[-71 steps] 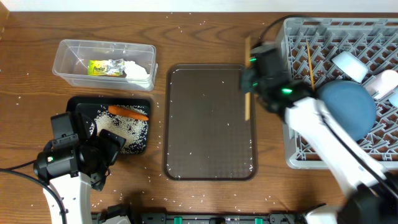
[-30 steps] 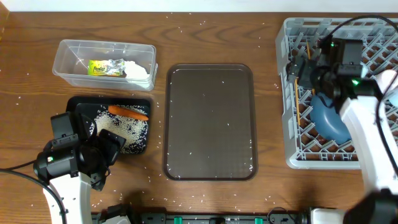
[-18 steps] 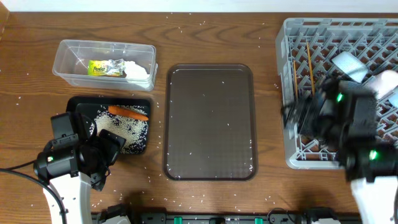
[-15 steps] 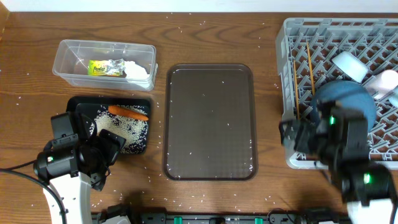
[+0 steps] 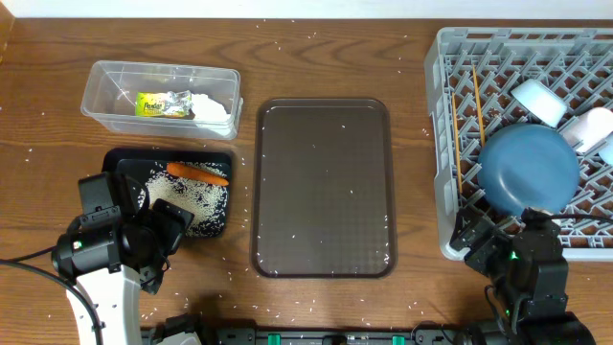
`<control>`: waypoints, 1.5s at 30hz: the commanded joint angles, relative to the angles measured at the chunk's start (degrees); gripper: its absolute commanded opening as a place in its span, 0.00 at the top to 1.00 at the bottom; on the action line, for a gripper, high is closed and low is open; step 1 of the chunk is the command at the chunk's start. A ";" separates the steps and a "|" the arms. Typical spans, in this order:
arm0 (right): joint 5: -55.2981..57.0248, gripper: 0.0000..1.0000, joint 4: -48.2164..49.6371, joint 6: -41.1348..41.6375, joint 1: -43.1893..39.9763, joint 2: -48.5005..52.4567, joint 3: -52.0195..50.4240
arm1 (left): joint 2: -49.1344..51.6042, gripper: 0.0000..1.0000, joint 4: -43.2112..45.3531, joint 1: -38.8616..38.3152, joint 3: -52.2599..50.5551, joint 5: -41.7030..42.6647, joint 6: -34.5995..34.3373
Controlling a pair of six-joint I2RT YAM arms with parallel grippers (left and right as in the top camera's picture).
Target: Sort waste into correct bins and load items into the dishwasher rack
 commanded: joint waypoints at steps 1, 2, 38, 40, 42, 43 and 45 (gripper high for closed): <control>1.42 0.01 -1.60 1.22 0.68 -0.20 -0.39 | -0.26 0.02 -0.33 0.31 0.20 -0.72 0.31; 1.42 0.01 -2.10 1.22 0.68 -0.20 -0.39 | -0.26 0.02 -0.33 0.31 0.20 -0.72 0.31; -7.82 0.01 45.99 -23.19 -1.33 -23.23 -28.94 | -0.26 0.02 -0.33 0.31 0.20 -0.72 0.31; -7.80 0.01 51.06 -22.84 -1.84 -24.39 -31.78 | -0.26 0.02 -0.33 0.31 0.20 -0.72 0.31; -7.82 0.01 55.52 -22.75 -2.56 -24.57 -33.94 | -0.26 0.02 -0.33 0.31 0.20 -0.72 0.31; -7.65 0.01 55.25 -22.75 -3.17 -24.57 -33.83 | -0.26 0.02 -0.33 0.31 0.20 -0.72 0.31; -7.63 0.01 55.52 -22.75 -4.81 -24.57 -33.81 | -0.26 0.02 -0.33 0.31 0.20 -0.72 0.31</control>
